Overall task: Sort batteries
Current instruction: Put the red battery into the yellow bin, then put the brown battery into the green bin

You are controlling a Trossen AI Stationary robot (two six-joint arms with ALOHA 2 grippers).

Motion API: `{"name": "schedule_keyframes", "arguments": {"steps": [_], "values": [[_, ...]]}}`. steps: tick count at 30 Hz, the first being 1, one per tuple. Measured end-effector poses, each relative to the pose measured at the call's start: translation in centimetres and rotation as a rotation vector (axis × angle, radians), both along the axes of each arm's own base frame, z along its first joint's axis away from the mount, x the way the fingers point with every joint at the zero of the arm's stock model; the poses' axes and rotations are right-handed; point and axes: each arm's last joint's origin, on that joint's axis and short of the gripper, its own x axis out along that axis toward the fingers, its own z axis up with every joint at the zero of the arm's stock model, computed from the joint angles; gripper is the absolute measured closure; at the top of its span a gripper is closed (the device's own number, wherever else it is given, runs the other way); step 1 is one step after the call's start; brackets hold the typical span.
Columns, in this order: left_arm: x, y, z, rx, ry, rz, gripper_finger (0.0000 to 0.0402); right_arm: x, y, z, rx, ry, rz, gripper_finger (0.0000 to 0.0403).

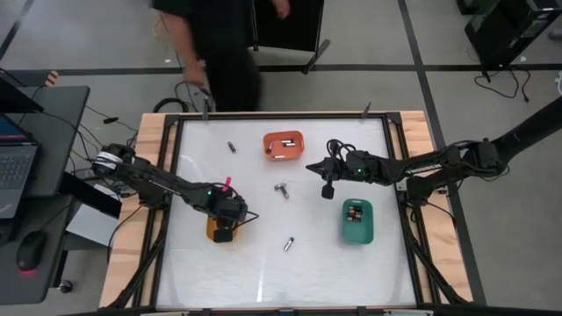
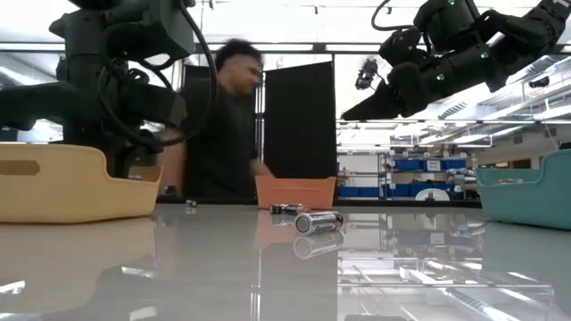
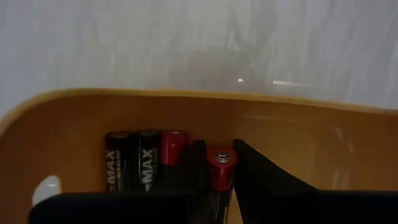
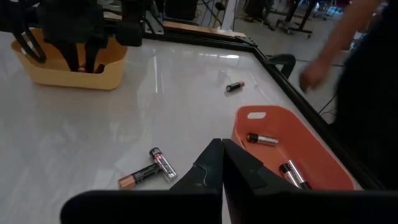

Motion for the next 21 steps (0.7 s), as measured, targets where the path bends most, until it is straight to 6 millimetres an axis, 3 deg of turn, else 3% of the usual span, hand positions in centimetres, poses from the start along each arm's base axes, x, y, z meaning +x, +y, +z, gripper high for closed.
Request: {"name": "schedule_keyframes", "arguments": {"steps": [4,12,18,21], "values": [[0.0,0.0,0.0,-0.003,0.0,0.016,0.0341,0.0,0.0,0.0,0.006,0.001,-0.002,0.0392],[1.0,-0.3,1.5,-0.016,-0.024,0.022,0.0263,0.0,0.0,0.0,0.011,0.002,-0.003,0.0391],[1.0,-0.3,2.6,-0.001,-0.003,0.027,0.0261,-0.1,0.0,-0.2,0.034,0.009,-0.012,0.039],[0.6,-0.2,4.2,0.037,-0.061,0.03,0.0288,-0.1,0.0,-0.2,0.053,0.005,-0.018,0.0388]]}}
